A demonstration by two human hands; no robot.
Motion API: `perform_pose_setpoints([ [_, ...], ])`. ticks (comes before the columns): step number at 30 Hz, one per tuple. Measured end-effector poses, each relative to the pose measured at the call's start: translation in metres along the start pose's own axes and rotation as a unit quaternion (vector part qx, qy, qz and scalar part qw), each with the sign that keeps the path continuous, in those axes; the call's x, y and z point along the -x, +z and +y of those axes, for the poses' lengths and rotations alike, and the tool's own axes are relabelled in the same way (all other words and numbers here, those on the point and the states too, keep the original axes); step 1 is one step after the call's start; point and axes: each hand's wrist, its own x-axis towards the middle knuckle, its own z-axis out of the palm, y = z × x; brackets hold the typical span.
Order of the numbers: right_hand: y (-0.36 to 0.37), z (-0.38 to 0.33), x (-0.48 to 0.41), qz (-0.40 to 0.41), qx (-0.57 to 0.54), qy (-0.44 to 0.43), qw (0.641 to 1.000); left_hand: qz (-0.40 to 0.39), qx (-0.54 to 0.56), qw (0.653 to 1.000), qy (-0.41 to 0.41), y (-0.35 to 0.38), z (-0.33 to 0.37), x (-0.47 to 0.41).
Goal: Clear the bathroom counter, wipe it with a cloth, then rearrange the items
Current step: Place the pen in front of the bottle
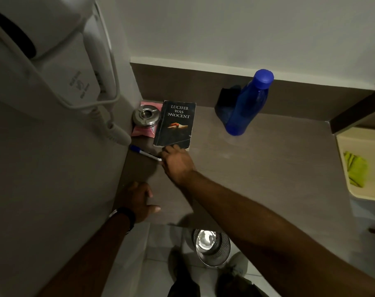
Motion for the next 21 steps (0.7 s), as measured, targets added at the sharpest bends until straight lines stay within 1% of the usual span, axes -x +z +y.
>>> perform_pose_setpoints([
  [3,-0.004,0.019,0.018,0.019,-0.005,0.000,1.000,0.002,-0.007,1.000,0.000,0.000,0.000,0.000],
  [6,-0.021,0.066,0.056,0.060,-0.028,0.030,0.997,0.005,-0.012,1.000,0.011,0.000,0.000,0.002],
  [9,-0.042,0.134,0.095,0.105,0.004,0.118,0.987,0.005,0.004,1.000,0.000,-0.001,0.003,0.004],
  [12,-0.062,0.193,0.115,0.078,0.042,0.244,0.966,0.002,0.006,1.000,-0.011,-0.001,0.008,0.004],
  [14,-0.071,0.215,0.116,0.050,0.063,0.286,0.955,0.002,-0.002,1.000,-0.009,-0.003,0.010,0.004],
  [16,-0.077,0.222,0.111,0.036,0.068,0.289,0.954,-0.001,-0.003,1.000,0.002,-0.004,0.009,0.003],
  [21,-0.083,0.214,0.095,0.018,0.042,0.263,0.964,-0.019,-0.009,1.000,0.023,-0.005,0.007,0.001],
])
